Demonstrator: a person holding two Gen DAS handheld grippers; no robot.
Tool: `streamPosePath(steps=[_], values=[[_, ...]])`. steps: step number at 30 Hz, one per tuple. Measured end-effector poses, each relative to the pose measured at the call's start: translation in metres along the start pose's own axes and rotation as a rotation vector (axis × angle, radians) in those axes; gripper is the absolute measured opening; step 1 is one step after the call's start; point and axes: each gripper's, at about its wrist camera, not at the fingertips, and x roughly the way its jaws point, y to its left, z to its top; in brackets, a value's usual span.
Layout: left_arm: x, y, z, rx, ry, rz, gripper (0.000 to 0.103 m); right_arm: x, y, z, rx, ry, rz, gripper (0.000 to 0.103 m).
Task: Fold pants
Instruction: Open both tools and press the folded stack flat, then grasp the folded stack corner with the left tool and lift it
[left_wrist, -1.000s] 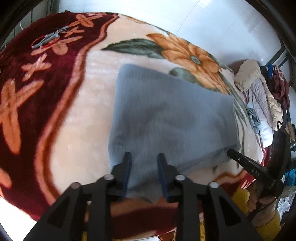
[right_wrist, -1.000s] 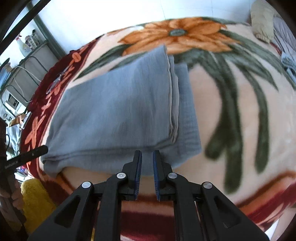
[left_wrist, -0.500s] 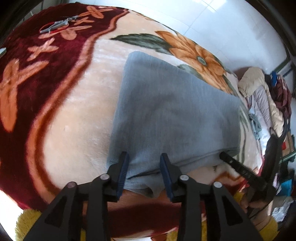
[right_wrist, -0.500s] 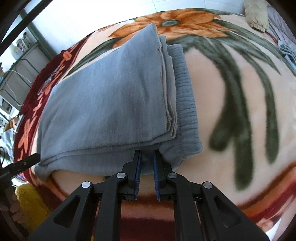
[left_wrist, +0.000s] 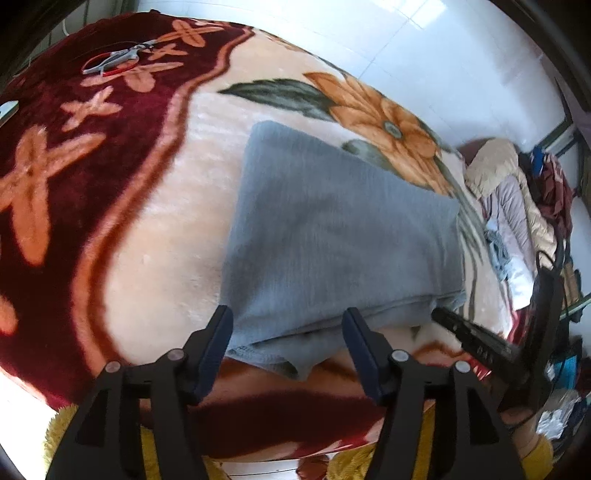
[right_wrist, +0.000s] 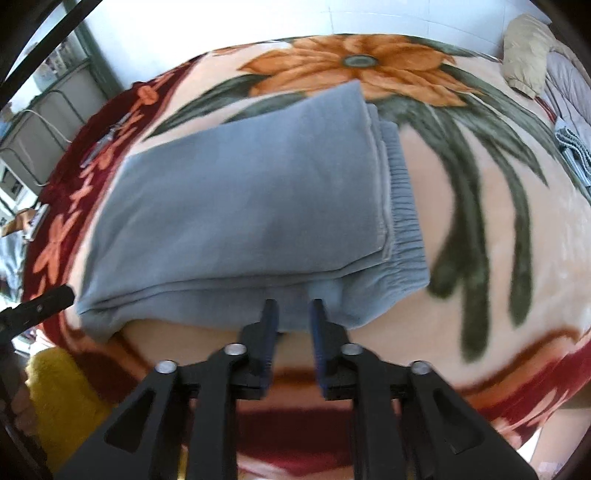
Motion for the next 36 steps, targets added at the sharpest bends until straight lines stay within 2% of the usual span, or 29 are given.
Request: streamPosePath(steps=[5,11,18,20,26,32,36], values=[[-0.013,0.009,0.008,-0.016,-0.026,0.024,0.072,-0.008,0.005,-0.010,0.004,0.012,0.028,0.038],[-0.019,0.017,0.017,-0.079,-0.032,-0.045,0.074,-0.003,0.002,-0.022,0.010,0.039,0.040,0.039],[0.002,0.020,0.033,-0.062,-0.058,0.051,0.075,-0.005,-0.005,-0.022,0.012,0.022,0.097,0.039],[0.010,0.024,0.038,-0.073,-0.055,0.058,0.075,-0.007,-0.006,-0.022,0.011,0.014,0.107,0.039],[0.027,0.039,0.037,-0.169,-0.017,-0.047,0.075,-0.009,-0.013,-0.025,0.009,0.004,0.136,0.039],[0.035,0.032,0.033,-0.123,-0.003,-0.010,0.075,-0.005,-0.016,-0.024,0.029,0.011,0.148,0.039],[0.037,0.029,0.028,-0.089,0.012,-0.013,0.075,0.001,-0.017,-0.024,0.035,0.036,0.139,0.039]])
